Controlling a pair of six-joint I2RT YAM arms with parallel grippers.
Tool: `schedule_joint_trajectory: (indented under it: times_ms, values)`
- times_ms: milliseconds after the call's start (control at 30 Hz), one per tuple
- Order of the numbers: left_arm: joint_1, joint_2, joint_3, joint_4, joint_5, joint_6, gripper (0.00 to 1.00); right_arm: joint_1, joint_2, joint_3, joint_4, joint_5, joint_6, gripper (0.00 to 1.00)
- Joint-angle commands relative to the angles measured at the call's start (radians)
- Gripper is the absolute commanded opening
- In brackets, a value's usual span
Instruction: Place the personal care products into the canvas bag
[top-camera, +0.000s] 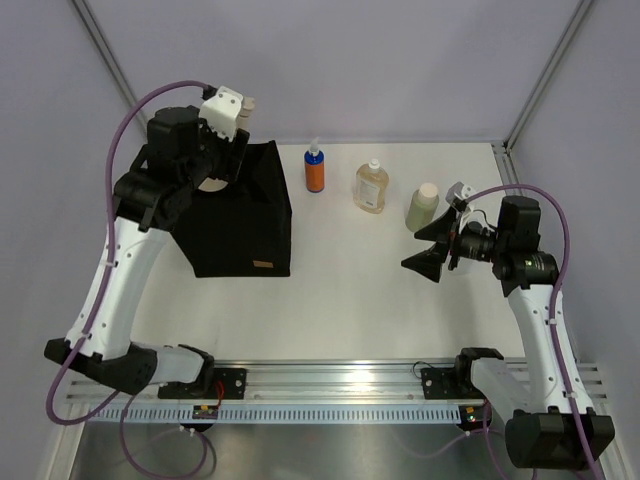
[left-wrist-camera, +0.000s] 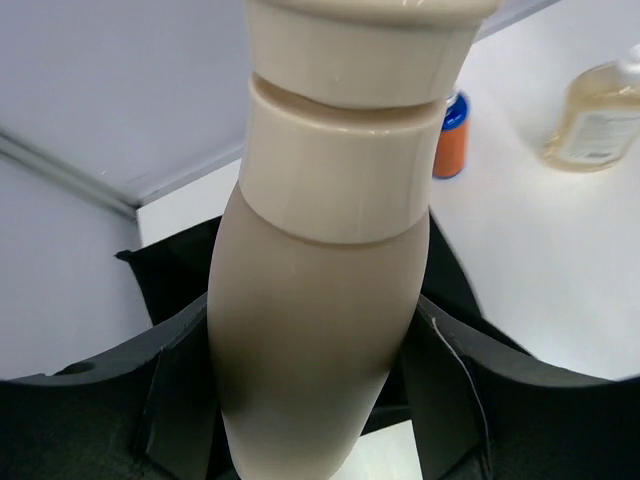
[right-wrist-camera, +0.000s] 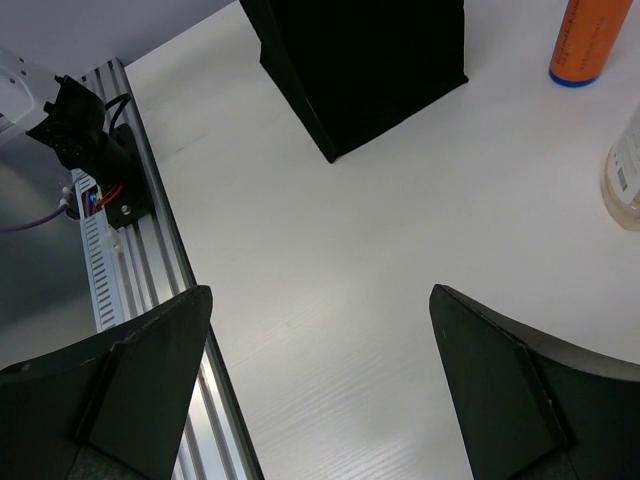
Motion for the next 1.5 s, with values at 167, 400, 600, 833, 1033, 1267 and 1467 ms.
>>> schedule_joint_trajectory:
  times_ms: [167, 400, 600, 833, 1033, 1267, 1467]
  values:
    - [0.116, 0.032, -0.111, 0.238, -0.047, 0.244, 0.00, -0.024, -0.025, 0.002, 0.007, -0.056, -0.046, 1.00]
    - [0.199, 0.022, -0.327, 0.311, 0.074, 0.285, 0.00, -0.035, -0.023, 0.000, 0.000, -0.069, -0.050, 0.99]
    - [0.216, 0.019, -0.484, 0.364, 0.117, 0.264, 0.00, -0.044, -0.015, -0.001, -0.006, -0.073, -0.057, 0.99]
    - [0.224, -0.033, -0.580, 0.462, 0.088, 0.186, 0.68, -0.054, -0.006, -0.001, -0.015, -0.073, -0.069, 1.00]
    - [0.224, -0.099, -0.576, 0.496, 0.092, 0.120, 0.99, -0.060, 0.008, -0.003, -0.026, -0.063, -0.086, 0.99]
    - [0.224, -0.106, -0.443, 0.441, 0.121, 0.046, 0.99, -0.061, 0.020, -0.003, -0.038, 0.000, -0.112, 1.00]
    - [0.224, -0.198, -0.360, 0.375, 0.167, -0.128, 0.99, -0.063, 0.006, 0.048, -0.026, 0.306, -0.018, 0.99]
